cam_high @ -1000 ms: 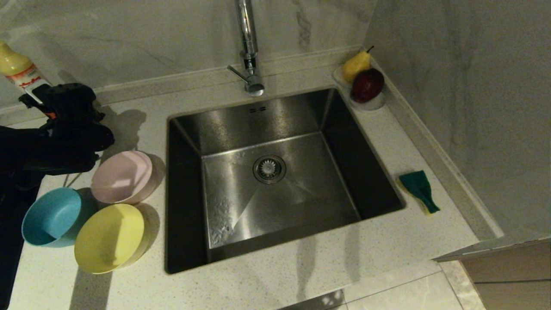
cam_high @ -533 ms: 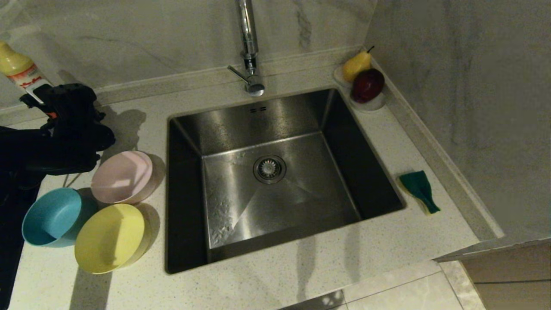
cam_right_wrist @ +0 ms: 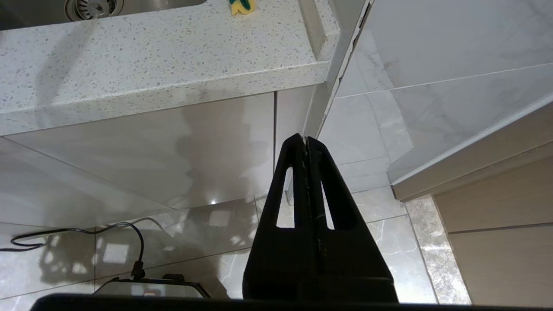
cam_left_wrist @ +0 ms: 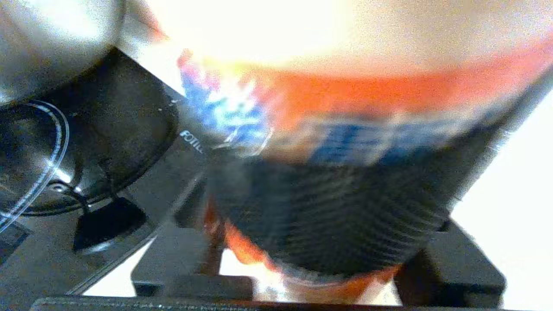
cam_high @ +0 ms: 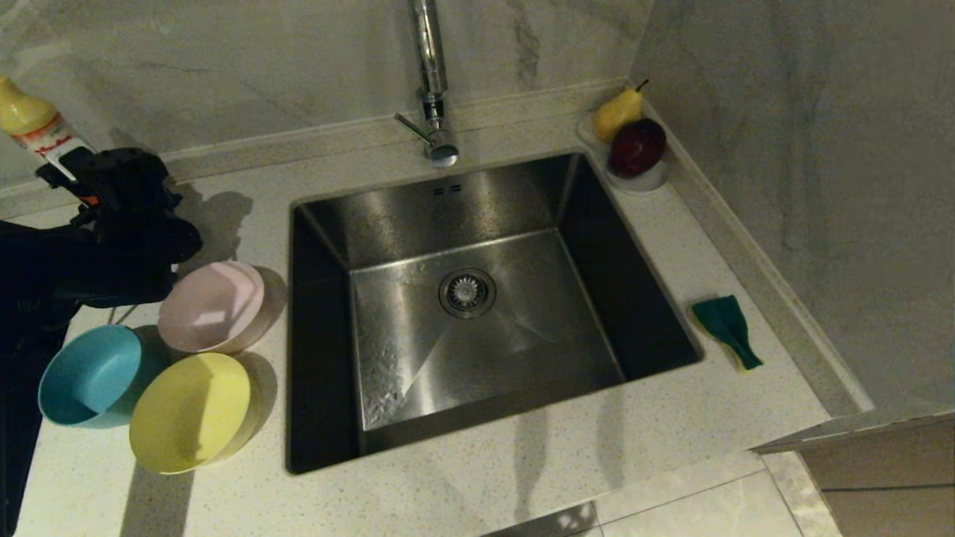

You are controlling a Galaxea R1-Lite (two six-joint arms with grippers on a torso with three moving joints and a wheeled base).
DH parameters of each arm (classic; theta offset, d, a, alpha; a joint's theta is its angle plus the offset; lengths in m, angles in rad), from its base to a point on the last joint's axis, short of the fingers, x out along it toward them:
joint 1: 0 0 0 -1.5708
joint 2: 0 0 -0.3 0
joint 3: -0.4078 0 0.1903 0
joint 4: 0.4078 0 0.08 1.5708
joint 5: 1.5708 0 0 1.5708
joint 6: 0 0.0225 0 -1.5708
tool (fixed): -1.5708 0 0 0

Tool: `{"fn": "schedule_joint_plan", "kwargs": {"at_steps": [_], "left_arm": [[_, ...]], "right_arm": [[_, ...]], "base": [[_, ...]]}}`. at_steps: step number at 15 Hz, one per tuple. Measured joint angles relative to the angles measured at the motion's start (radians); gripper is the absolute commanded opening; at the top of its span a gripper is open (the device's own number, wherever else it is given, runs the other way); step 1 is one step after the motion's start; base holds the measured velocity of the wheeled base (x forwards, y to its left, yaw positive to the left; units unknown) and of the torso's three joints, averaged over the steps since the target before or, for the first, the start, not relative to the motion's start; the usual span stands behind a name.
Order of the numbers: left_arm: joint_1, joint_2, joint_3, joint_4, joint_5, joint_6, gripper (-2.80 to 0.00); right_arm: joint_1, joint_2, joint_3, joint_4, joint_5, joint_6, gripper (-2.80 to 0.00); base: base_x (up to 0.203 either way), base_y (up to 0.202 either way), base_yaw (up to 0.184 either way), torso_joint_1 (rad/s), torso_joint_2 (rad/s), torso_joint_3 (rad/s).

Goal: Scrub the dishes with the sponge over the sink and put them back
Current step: Place the dish soap on the table, then turn on the faucet

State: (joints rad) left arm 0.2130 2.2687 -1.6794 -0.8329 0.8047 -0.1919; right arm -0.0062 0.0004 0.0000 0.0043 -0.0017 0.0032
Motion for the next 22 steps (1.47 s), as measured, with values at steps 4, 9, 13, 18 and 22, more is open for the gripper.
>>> {"fn": "schedule_joint_plan", "kwargs": {"at_steps": [4, 9, 13, 18, 22], "left_arm": [[-0.003, -0.015, 0.004, 0.007, 0.005, -0.003, 0.0], [-0.005, -0.127, 0.045, 0.019, 0.001, -0.008, 0.0], [-0.005, -0.302, 0.082, 0.136, -0.019, -0.008, 0.0], [-0.005, -0.53, 0.085, 0.315, -0.059, -0.007, -2.8], [-0.005, -0.7, 0.078, 0.494, -0.128, 0.0, -2.8]], "right_arm": [[0.0, 0.0, 0.0, 0.0, 0.0, 0.0, -2.8], [0.0, 0.0, 0.0, 0.0, 0.0, 0.0, -2.8], [0.0, 0.0, 0.0, 0.001, 0.0, 0.0, -2.8], [0.0, 0.0, 0.0, 0.0, 0.0, 0.0, -2.8], [0.0, 0.0, 0.0, 0.0, 0.0, 0.0, -2.8]], "base": [[0.0, 0.0, 0.0, 0.0, 0.0, 0.0], [0.0, 0.0, 0.0, 0.0, 0.0, 0.0], [0.0, 0.0, 0.0, 0.0, 0.0, 0.0], [0.0, 0.0, 0.0, 0.0, 0.0, 0.0], [0.0, 0.0, 0.0, 0.0, 0.0, 0.0]]}}
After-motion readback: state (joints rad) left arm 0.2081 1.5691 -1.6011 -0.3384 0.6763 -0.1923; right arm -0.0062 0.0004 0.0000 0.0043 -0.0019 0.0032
